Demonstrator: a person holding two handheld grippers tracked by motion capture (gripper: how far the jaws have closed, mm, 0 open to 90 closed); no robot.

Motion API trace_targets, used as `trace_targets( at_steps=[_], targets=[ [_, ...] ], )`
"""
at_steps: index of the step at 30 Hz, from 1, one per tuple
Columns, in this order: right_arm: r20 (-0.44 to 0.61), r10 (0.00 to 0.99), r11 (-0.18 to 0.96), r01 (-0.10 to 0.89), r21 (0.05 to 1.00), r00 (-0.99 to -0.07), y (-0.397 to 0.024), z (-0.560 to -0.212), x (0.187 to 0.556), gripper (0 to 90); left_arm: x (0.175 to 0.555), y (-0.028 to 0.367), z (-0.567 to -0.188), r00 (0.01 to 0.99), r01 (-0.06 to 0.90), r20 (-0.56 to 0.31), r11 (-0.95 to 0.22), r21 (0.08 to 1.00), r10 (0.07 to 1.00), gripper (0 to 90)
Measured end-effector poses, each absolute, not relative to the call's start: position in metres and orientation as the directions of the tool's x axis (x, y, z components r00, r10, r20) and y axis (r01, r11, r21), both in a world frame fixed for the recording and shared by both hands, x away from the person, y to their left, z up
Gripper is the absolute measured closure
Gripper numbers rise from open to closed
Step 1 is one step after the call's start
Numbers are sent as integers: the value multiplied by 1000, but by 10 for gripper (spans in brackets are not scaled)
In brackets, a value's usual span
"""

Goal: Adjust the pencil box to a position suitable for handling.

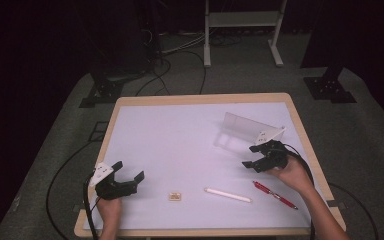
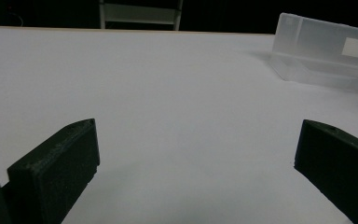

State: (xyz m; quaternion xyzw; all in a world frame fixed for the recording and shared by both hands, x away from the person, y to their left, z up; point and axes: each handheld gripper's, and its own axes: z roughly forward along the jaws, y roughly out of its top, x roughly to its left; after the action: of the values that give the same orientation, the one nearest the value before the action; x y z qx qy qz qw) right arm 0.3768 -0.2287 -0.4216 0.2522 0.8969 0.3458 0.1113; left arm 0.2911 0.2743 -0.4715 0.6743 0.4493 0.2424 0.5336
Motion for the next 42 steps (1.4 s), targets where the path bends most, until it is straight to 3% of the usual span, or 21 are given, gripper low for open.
trace_targets(
  at_steps=[15, 36, 42],
  targets=[
    [-44, 553, 672, 413, 615, -832, -225, -436, 397, 429, 292, 274, -472, 478, 345, -161, -16, 939, 864, 0],
    [-106, 523, 749, 397, 530, -846, -214, -449, 408, 717, 292, 276, -472, 479, 348, -165, -14, 937, 862, 0],
    [-121, 507, 764, 380, 522, -853, -216, -451, 410, 757, 293, 276, -472, 476, 348, -166, -12, 937, 864, 0]
  ],
)
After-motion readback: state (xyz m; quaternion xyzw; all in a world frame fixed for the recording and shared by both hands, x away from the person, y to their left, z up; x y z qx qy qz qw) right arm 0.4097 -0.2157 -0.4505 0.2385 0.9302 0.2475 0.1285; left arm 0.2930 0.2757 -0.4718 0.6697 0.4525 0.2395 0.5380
